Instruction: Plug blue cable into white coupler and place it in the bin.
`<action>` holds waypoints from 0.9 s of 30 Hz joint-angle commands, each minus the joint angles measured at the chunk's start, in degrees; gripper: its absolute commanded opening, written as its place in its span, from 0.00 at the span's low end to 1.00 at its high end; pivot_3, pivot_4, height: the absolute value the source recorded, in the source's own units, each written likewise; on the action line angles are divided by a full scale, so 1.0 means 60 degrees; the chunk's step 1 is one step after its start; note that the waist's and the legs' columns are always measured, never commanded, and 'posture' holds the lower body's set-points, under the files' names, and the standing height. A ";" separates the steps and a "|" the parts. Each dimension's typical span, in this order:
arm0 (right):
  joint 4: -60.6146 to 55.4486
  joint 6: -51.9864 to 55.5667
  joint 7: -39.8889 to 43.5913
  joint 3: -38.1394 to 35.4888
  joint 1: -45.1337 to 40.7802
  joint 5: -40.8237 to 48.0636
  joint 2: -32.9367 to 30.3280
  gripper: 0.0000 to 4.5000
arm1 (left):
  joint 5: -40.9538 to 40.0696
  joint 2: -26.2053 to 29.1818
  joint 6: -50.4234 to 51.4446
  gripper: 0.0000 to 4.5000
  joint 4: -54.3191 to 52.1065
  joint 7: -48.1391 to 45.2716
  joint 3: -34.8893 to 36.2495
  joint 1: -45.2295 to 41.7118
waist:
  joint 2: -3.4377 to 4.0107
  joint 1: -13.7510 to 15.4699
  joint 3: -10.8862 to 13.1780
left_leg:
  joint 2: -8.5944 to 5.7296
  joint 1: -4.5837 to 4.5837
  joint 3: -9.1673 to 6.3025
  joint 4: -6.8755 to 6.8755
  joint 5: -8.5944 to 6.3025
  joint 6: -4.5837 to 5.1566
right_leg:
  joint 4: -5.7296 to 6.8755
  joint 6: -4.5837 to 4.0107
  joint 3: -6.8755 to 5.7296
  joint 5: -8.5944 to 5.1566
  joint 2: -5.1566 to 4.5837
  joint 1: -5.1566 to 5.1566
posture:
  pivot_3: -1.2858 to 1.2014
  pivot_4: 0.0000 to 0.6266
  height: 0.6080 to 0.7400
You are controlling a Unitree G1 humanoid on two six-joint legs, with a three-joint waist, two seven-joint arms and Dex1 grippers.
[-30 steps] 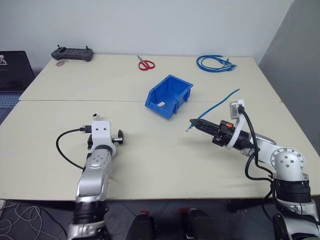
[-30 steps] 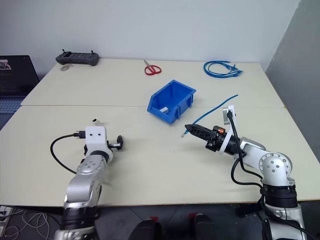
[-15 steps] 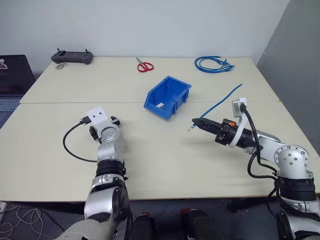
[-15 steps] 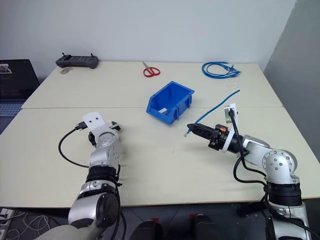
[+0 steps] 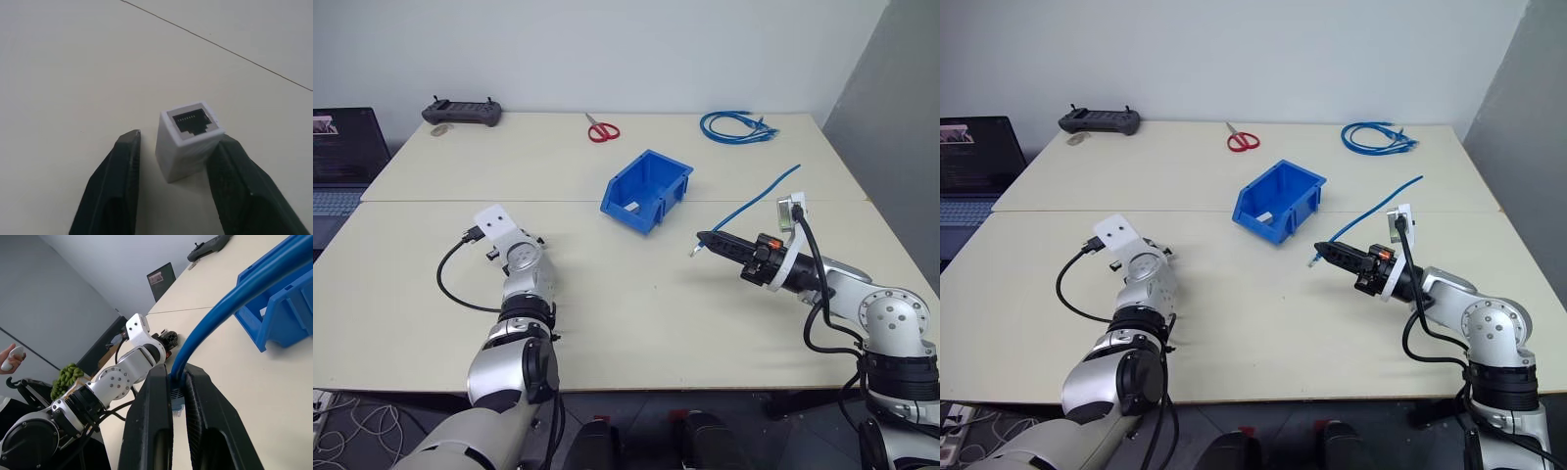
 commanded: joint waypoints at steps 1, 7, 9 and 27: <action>-0.0360 -0.0069 0.0039 -0.0247 -0.0042 0.0052 -0.0076 0.02 | -0.0531 -0.0070 0.0043 0.20 0.0620 -0.0110 0.0298 0.0028 | 0.0001 0.0003 0.0000 | -0.0001 0.0000 0.0000 0.0000 0.0000 0.0000 | 0.0000 0.0000 0.0000 0.0000 -0.0001 0.0000 | 0.52 0.24 1.00; -0.0373 -0.0147 0.0040 -0.0150 -0.0002 -0.0059 0.0032 0.02 | -0.0149 0.0271 0.0025 0.18 0.0418 -0.0507 -0.0309 0.0011 | 0.0001 -0.0008 0.0000 | -0.0002 -0.0001 0.0002 0.0000 0.0000 -0.0001 | -0.0001 0.0001 0.0001 0.0000 -0.0004 0.0000 | 0.52 0.24 1.00; -0.0397 -0.0182 0.0018 -0.0131 -0.0049 -0.0112 0.0058 0.02 | 0.0401 0.0439 0.0098 0.18 -0.0094 -0.1474 -0.1160 0.0079 | -0.0003 -0.0015 0.0002 | -0.0003 -0.0002 0.0003 -0.0001 0.0001 -0.0001 | -0.0001 0.0001 -0.0001 0.0000 -0.0002 -0.0002 | 0.52 0.24 1.00; -0.0531 -0.0904 0.1683 0.1506 -0.0706 -0.2699 -0.0575 0.02 | 0.0441 0.1870 -0.0786 0.18 -0.4919 -1.6284 -0.7980 0.2179 | -0.0016 0.0000 0.0018 | -0.0018 -0.0076 -0.0006 0.0013 -0.0001 0.0000 | -0.0033 0.0015 -0.0004 0.0000 -0.0005 -0.0045 | 0.52 0.24 1.00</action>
